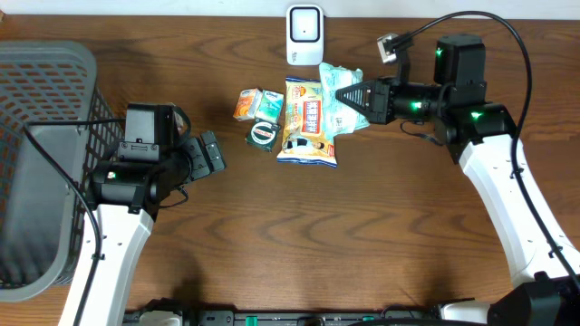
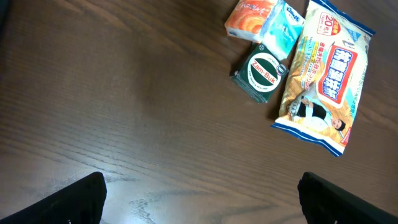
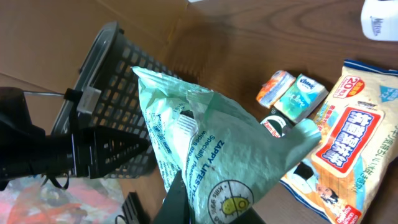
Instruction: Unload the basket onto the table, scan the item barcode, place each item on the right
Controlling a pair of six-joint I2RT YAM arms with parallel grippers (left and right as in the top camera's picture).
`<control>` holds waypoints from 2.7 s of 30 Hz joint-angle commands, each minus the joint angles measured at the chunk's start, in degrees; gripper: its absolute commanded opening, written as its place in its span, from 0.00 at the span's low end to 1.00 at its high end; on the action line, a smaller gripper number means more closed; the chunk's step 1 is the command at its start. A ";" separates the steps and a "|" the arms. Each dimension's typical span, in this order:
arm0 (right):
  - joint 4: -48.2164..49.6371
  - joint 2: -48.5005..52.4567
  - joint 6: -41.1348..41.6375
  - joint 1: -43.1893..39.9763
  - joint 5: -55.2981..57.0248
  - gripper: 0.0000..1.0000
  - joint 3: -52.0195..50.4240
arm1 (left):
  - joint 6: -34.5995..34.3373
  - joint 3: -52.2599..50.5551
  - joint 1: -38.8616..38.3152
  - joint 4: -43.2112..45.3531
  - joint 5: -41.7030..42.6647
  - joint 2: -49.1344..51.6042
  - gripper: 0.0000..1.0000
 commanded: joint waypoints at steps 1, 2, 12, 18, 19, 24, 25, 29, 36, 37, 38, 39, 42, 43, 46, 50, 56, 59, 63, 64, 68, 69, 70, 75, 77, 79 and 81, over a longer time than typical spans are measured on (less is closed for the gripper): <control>-0.22 -0.85 1.01 0.87 -0.37 0.01 0.04 | 0.15 0.50 0.35 -0.15 -0.72 0.13 0.98; -0.42 -0.85 1.01 0.90 -0.37 0.01 0.04 | 0.15 0.50 0.35 -0.13 -0.72 0.13 0.98; -1.77 -0.85 0.98 0.92 0.79 0.01 0.04 | 0.15 0.50 0.35 -0.13 -0.74 0.13 0.98; -2.54 -0.85 0.98 0.92 2.25 0.02 0.04 | 0.15 0.50 0.35 -0.13 -0.72 0.13 0.98; -2.54 -0.85 1.01 0.92 2.29 0.02 0.04 | 0.15 0.50 0.35 -0.13 -0.72 0.13 0.98; -2.54 -0.85 0.98 0.92 2.64 0.02 0.04 | 0.15 0.50 0.35 -0.15 -0.72 0.13 0.98; -2.54 -0.85 0.98 0.92 2.80 0.02 0.04 | 0.15 0.50 0.35 -0.13 -0.72 0.13 0.97; -3.41 -0.85 1.03 0.92 5.25 0.02 0.04 | 0.15 0.50 0.35 -0.13 -0.72 0.13 0.98; -3.58 -0.85 1.03 0.92 5.38 0.02 0.04 | 0.15 0.50 0.35 -0.13 -0.72 0.13 0.98; -3.58 -0.85 1.03 0.92 5.38 0.02 0.04 | 0.15 0.50 0.35 -0.13 -0.74 0.13 0.98; -3.58 -0.85 1.01 0.92 5.40 0.02 0.04 | 0.15 0.50 0.35 -0.13 -0.72 0.13 0.98; -3.58 -0.85 1.01 0.92 5.40 0.02 0.04 | 0.15 0.50 0.35 -0.15 -0.72 0.13 0.97; -4.46 -0.85 0.98 0.98 8.39 0.02 0.04 | 0.15 0.50 0.35 -0.13 -0.72 0.13 0.98; -5.25 -0.85 1.01 1.20 11.41 0.02 0.04 | 0.15 0.50 0.35 -0.15 -0.72 0.13 0.98; -10.27 -0.83 2.08 3.26 30.05 0.02 0.04 | 0.15 0.50 0.35 -0.13 -0.72 0.13 0.98; -14.53 -0.72 2.51 6.32 50.88 0.02 0.04 | 0.15 0.50 0.35 -0.15 -0.74 0.13 0.98; -17.66 2.08 2.49 9.92 74.18 0.01 -0.02 | 0.15 0.50 0.35 -0.13 -0.72 0.13 0.98; -19.23 5.81 2.45 10.27 79.32 0.01 -0.02 | 0.15 0.50 0.35 -0.13 -0.72 0.13 0.98; -20.59 12.04 2.21 10.27 86.27 0.01 -0.02 | 0.15 0.50 0.35 -0.13 -0.74 0.13 0.98; -20.76 13.62 2.21 10.29 88.59 0.01 -0.02 | 0.15 0.50 0.35 -0.13 -0.72 0.13 0.98; -20.74 19.28 0.02 10.29 96.63 0.01 -0.02 | 0.15 0.50 0.35 -0.13 -0.72 0.13 0.98; -20.70 20.17 -0.35 10.29 96.67 0.01 -0.02 | 0.15 0.50 0.35 -0.15 -0.72 0.13 0.98; -20.70 20.85 -0.35 10.29 96.63 0.01 -0.02 | 0.15 0.50 0.35 -0.13 -0.72 0.13 0.98; -20.17 25.81 -0.37 10.27 96.04 0.01 -0.02 | 0.15 0.50 0.35 -0.15 -0.72 0.13 0.98; -19.65 29.44 -0.81 10.32 96.04 0.01 -0.02 | 0.15 0.50 0.35 -0.13 -0.72 0.13 0.98; -20.26 30.71 -0.76 10.58 96.04 0.04 -0.02 | 0.15 0.50 0.35 -0.13 -0.72 0.13 0.98; -21.03 31.08 -0.76 11.21 96.02 0.11 -0.02 | 0.15 0.50 0.35 -0.15 -0.72 0.13 0.98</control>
